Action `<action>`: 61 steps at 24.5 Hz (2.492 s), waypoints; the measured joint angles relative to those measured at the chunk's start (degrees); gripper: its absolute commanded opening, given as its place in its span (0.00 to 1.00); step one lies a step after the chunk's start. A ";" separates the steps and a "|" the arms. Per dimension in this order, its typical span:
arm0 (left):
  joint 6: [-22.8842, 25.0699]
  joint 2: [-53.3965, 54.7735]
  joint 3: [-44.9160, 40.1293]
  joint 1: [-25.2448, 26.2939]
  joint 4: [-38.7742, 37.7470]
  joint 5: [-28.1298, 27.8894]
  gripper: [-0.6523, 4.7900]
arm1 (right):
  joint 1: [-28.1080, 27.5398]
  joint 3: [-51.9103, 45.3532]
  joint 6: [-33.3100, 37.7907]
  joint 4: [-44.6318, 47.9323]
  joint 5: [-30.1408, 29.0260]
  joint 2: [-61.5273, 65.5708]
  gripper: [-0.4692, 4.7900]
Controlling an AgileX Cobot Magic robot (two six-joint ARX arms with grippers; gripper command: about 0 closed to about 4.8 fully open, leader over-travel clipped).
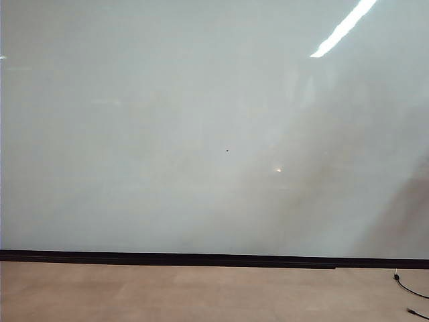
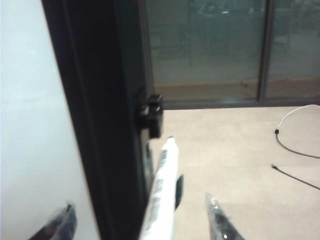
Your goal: Pick up the pen on the shelf to the right of the whiteboard and draw a cross mark.
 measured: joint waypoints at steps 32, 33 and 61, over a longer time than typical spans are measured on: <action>0.00 0.00 0.00 0.00 0.00 0.00 0.11 | 0.09 6.49 -0.61 0.04 -3.91 6.75 0.58; -0.02 0.00 0.00 0.00 0.00 0.00 0.11 | 0.09 6.49 -0.61 0.04 -3.91 6.73 0.58; -0.02 0.00 0.00 0.00 0.00 0.00 0.11 | -0.59 6.51 -0.57 0.09 -5.79 6.73 0.46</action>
